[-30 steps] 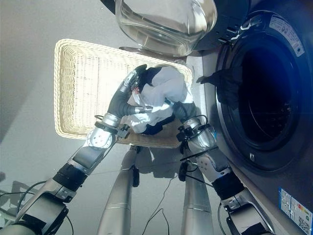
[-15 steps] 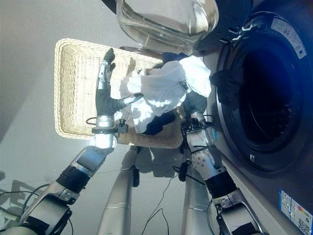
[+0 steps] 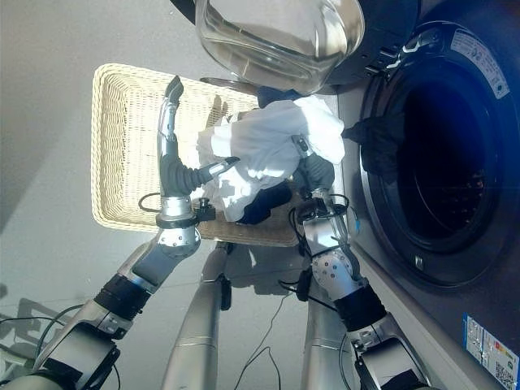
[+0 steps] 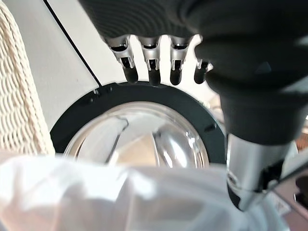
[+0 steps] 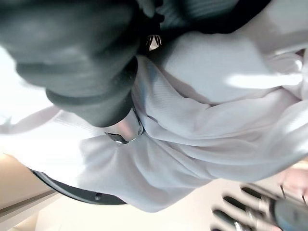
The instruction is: Put the clothes into the washing machine.
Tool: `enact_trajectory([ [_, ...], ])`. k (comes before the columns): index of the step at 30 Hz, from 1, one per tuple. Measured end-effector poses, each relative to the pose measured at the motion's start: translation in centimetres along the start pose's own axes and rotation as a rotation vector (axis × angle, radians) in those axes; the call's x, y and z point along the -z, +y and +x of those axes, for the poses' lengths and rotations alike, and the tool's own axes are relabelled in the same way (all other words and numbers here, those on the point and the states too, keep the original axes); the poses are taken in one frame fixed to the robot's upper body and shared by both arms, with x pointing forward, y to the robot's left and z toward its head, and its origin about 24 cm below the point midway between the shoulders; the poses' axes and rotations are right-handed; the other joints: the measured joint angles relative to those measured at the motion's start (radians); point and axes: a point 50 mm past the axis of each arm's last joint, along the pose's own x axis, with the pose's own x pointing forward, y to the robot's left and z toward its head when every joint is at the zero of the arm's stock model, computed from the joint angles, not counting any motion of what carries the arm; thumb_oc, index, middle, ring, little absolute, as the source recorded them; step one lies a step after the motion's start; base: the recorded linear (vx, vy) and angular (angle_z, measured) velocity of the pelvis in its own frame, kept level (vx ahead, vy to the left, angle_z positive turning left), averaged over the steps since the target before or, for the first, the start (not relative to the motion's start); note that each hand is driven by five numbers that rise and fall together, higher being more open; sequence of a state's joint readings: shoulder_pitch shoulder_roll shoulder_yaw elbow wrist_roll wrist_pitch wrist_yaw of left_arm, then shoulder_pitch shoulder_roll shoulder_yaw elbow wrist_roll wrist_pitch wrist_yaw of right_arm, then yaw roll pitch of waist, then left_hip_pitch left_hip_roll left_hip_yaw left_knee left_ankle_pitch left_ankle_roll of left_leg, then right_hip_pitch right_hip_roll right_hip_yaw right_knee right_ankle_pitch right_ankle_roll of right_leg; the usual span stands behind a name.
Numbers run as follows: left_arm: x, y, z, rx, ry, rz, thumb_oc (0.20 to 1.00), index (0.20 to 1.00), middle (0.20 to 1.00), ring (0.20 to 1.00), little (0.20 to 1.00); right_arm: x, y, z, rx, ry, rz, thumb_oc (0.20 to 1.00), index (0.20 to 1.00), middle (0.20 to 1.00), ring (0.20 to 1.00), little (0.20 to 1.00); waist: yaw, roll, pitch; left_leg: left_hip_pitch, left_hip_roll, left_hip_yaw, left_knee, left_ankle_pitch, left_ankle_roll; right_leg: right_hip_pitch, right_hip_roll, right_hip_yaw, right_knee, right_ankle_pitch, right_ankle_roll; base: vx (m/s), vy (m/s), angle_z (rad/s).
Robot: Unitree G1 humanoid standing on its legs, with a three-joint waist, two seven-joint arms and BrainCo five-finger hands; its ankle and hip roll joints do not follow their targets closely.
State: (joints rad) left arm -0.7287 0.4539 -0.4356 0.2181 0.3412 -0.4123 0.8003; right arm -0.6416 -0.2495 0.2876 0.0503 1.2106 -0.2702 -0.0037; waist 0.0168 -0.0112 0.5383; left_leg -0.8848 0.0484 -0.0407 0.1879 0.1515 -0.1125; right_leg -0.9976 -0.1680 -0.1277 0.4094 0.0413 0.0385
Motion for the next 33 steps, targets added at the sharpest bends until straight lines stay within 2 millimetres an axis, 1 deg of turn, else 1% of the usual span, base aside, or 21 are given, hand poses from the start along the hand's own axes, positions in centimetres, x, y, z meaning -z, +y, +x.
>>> enact_trajectory([
  [4,0.3,-0.9,-0.2,0.149,0.010,0.043,1.000,1.000,1.000,1.000,1.000,0.0,0.6,-0.2,-0.070,-0.001,0.030,0.200,0.200,0.200,0.200,0.200,0.000,0.000,0.000,0.000,0.000,0.000,0.000,0.000,0.000,0.000,0.000,0.000,0.000,0.000,0.000,0.00,0.000,0.00],
  [7,0.7,-1.3,-0.2,0.219,0.028,0.077,1.000,1.000,1.000,1.000,1.000,0.0,1.1,-0.4,-0.110,0.000,0.052,0.200,0.200,0.200,0.200,0.200,-0.002,0.000,0.000,0.000,0.000,0.002,0.000,0.000,0.000,-0.001,0.000,0.001,-0.001,0.000,0.000,0.00,0.000,0.00],
  [10,1.1,-1.5,-0.1,0.254,0.046,0.098,1.000,1.000,1.000,1.000,1.000,0.2,1.2,-0.4,-0.128,0.005,0.067,0.200,0.200,0.200,0.200,0.200,-0.002,0.000,0.000,0.000,0.000,0.003,0.000,0.000,0.000,-0.002,0.000,0.002,-0.001,0.000,0.000,0.00,0.000,0.00],
  [12,1.4,-1.8,-0.1,0.308,0.053,0.124,1.000,1.000,1.000,1.000,1.000,0.2,1.3,-0.5,-0.140,-0.007,0.071,0.200,0.200,0.200,0.200,0.200,-0.002,0.000,0.000,0.000,0.000,0.006,0.000,0.000,0.000,-0.002,0.000,0.003,-0.003,0.000,0.000,0.00,0.000,0.00],
  [15,1.9,-2.1,-0.2,0.350,0.073,0.141,1.000,1.000,1.000,1.000,1.000,-0.2,1.4,-0.5,-0.152,-0.046,0.069,0.200,0.200,0.200,0.200,0.200,-0.004,0.000,0.000,0.000,0.000,0.007,-0.001,0.000,0.000,-0.002,0.001,0.005,-0.005,0.000,0.001,0.00,0.000,0.00],
  [21,2.2,-2.4,-0.5,0.379,0.102,0.133,1.000,1.000,1.000,1.000,1.000,-0.9,1.3,-0.5,-0.160,-0.100,0.059,0.200,0.200,0.200,0.200,0.200,-0.004,0.000,0.000,0.000,0.001,0.008,-0.003,0.000,0.000,-0.003,0.002,0.005,-0.006,0.000,0.001,0.00,0.000,0.00],
  [33,3.3,-2.2,-1.0,0.381,0.162,0.167,1.000,1.000,1.000,1.000,1.000,-1.4,1.4,-0.5,-0.176,-0.143,0.062,0.200,0.200,0.200,0.200,0.200,-0.005,0.000,0.000,0.000,0.001,0.007,-0.003,0.000,0.000,-0.002,0.002,0.005,-0.006,0.001,0.001,0.00,0.000,0.00],
])
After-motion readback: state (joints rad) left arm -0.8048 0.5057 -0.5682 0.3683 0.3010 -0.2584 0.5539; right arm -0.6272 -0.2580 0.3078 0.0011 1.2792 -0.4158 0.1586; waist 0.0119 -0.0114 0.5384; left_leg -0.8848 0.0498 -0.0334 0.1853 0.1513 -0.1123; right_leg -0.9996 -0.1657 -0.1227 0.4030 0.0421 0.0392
